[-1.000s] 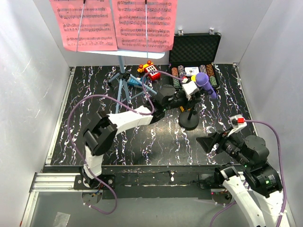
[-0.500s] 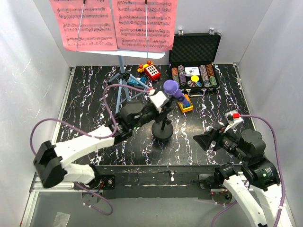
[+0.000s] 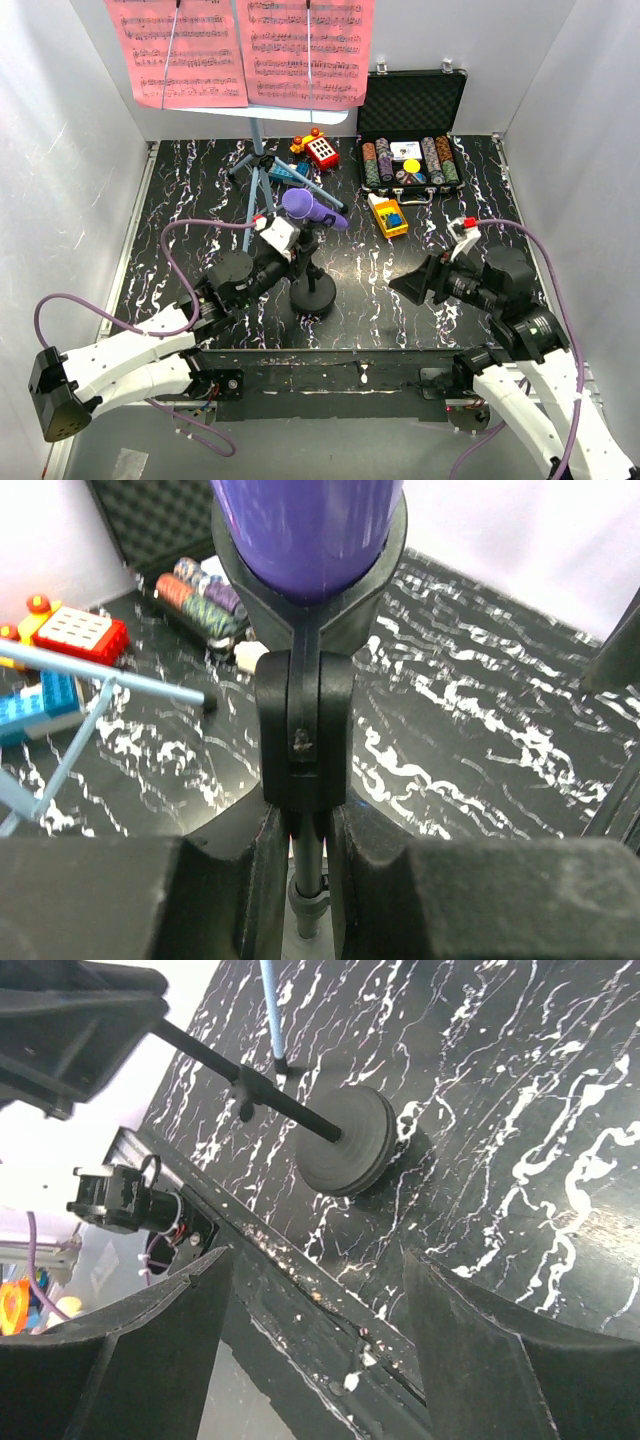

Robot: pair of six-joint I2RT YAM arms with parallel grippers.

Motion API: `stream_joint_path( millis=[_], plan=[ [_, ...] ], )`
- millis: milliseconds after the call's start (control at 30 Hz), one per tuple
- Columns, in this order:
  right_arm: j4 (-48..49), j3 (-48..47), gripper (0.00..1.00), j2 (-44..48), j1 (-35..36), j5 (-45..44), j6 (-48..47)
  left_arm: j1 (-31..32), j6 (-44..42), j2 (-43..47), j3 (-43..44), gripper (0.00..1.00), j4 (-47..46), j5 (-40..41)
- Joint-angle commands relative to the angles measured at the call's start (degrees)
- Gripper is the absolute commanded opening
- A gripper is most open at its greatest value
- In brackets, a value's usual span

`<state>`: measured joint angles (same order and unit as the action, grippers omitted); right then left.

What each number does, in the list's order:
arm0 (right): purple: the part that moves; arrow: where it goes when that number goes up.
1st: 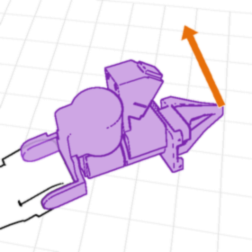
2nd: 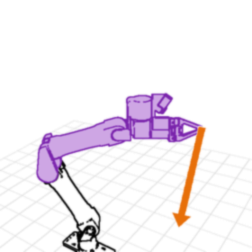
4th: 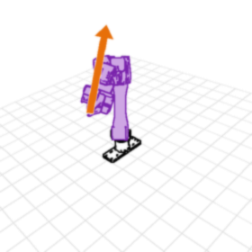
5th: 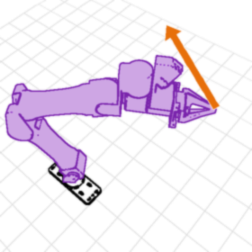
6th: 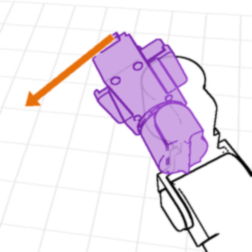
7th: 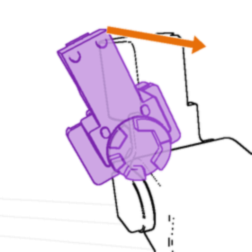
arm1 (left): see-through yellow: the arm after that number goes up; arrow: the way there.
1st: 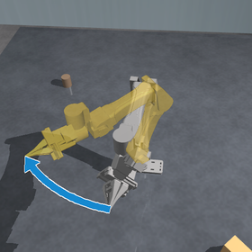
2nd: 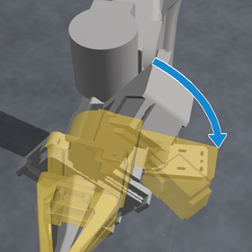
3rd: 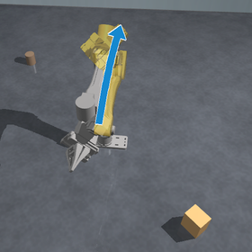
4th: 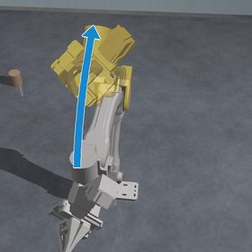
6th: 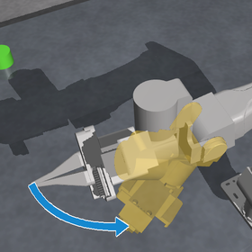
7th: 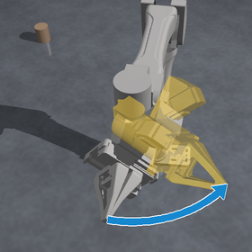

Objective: Pack up the instrument practice props

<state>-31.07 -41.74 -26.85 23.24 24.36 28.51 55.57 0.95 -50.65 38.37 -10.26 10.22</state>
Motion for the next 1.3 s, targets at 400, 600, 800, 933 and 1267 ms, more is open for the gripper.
stream_joint_path(
  millis=[400,600,800,933,1267],
  plan=[
    [17.16,1.48,0.76,-16.38,19.19,-8.36,2.86,0.15,-0.33,1.87,-7.52,0.0,-8.46,5.78],
    [29.37,2.79,0.71,-23.85,24.3,-10.9,4.1,0.15,-0.69,3.1,-7.52,0.0,-7.32,4.46],
    [37.84,2.28,0.71,-30.7,24.74,-12.32,3.92,0.15,-0.69,5.21,-8.13,0.0,-4.51,3.14],
    [38.97,-0.18,0.73,-35.98,24.92,-10.3,3.66,0.15,-0.43,7.05,-9.63,0.0,-3.71,3.05],
    [42.05,-3.79,0.73,-43.98,27.03,-6.79,4.18,0.15,0.46,8.73,-10.6,0.0,-2.31,3.23]
  ],
)
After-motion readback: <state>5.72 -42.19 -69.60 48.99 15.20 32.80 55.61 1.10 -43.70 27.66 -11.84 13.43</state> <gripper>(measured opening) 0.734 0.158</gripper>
